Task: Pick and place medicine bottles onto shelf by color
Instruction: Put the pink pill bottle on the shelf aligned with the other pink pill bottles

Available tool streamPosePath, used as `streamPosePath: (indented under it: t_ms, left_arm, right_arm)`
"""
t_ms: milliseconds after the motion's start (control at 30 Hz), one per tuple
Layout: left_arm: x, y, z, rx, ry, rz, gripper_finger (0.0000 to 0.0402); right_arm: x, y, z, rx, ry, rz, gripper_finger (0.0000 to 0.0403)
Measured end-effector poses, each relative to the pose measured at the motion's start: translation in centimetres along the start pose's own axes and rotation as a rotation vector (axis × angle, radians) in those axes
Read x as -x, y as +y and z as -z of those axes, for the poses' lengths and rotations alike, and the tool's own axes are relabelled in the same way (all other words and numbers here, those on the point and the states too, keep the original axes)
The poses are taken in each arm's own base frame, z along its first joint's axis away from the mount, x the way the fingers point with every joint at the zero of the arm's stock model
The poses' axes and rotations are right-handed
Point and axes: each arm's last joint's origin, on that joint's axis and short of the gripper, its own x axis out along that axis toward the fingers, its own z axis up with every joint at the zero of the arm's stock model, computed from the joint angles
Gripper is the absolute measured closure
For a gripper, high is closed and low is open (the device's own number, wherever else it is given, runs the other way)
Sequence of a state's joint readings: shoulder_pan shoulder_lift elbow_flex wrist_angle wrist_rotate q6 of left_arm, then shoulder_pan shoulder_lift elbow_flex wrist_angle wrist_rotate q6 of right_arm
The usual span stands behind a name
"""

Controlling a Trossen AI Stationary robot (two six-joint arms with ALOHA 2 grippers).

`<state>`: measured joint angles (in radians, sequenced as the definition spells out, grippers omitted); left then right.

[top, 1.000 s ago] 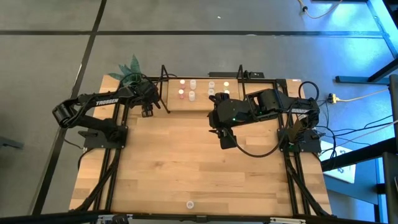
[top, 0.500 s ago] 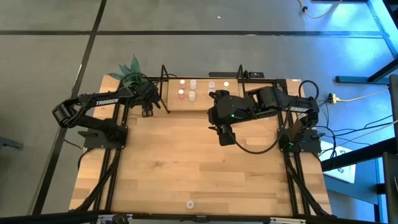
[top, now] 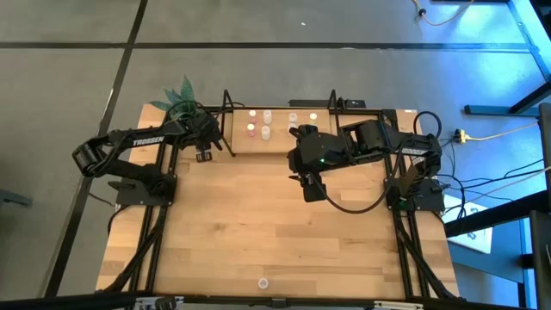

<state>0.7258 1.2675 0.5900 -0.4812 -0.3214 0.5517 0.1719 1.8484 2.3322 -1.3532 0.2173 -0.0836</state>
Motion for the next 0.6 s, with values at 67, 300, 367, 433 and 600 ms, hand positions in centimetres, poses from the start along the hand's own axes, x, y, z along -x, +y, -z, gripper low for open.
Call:
streamPosePath:
  t_ms: [67, 300, 367, 433, 600]
  left_arm:
    - [0.0, 0.0, 0.1, -0.003, 0.007, 0.004, 0.0288]
    - [0.1, -0.2, 0.4, 0.007, 0.044, 0.024, 0.0295]
    - [0.2, -0.3, 0.5, 0.042, 0.048, 0.038, 0.0295]
    - [0.4, -0.4, 0.6, 0.074, 0.042, 0.059, 0.0295]
    - [1.7, -0.6, 1.0, 0.133, 0.006, 0.08, 0.0296]
  right_arm:
    - [0.0, 0.0, 0.0, 0.001, 0.004, 0.0, 0.0151]
    - [0.0, 0.0, 0.1, 0.001, 0.006, 0.0, 0.0151]
    - [0.0, 0.0, 0.1, 0.001, 0.006, -0.001, 0.0151]
    - [0.0, 0.0, 0.1, 0.001, 0.008, -0.001, 0.0151]
    - [0.0, 0.0, 0.1, 0.003, 0.015, -0.001, 0.0151]
